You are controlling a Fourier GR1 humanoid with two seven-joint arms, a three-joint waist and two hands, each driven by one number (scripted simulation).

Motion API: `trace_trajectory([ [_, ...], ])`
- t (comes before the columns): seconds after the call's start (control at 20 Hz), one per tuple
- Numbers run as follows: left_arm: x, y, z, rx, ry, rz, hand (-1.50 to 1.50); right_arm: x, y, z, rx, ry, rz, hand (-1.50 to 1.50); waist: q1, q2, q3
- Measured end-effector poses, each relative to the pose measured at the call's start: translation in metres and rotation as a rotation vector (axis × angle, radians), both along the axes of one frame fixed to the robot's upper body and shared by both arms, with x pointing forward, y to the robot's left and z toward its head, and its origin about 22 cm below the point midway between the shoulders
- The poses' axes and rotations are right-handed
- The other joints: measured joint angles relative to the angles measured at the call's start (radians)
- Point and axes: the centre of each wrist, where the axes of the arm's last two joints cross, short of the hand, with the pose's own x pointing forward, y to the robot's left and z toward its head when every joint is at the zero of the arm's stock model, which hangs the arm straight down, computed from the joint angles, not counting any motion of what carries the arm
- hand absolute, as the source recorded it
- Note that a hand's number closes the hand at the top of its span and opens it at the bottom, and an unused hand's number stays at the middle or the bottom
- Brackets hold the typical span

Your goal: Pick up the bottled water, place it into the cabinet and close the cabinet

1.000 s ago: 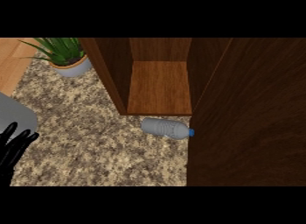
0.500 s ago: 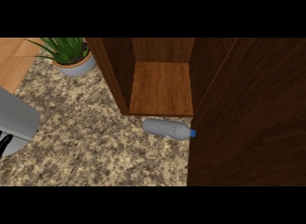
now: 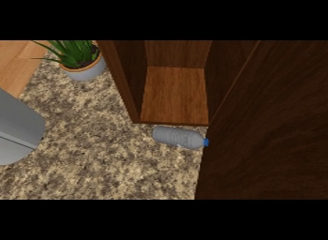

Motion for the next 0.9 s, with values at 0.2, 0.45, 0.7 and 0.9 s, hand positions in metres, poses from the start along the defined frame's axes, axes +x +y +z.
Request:
trace_trajectory([
  [0.2, -0.003, 0.010, 0.004, 0.003, -0.004, -0.001, -1.50, 0.008, 0.019, 0.005, -0.004, 0.006, 0.019, 1.50, 0.009, 0.002, 0.000],
  [0.45, -0.006, 0.021, 0.008, 0.004, -0.006, -0.010, -1.50, 0.019, 0.044, 0.016, -0.008, -0.002, 0.036, 1.50, 0.021, 0.005, 0.001],
  [0.7, -0.011, 0.031, 0.011, 0.009, -0.006, -0.024, -1.50, 0.032, 0.064, 0.030, -0.034, -0.035, 0.002, 1.50, 0.040, 0.007, 0.002],
  [0.9, -0.012, 0.039, 0.016, 0.009, -0.021, -0.033, -1.50, 0.041, 0.081, 0.042, -0.053, -0.070, -0.031, 1.50, 0.052, 0.013, 0.004],
])
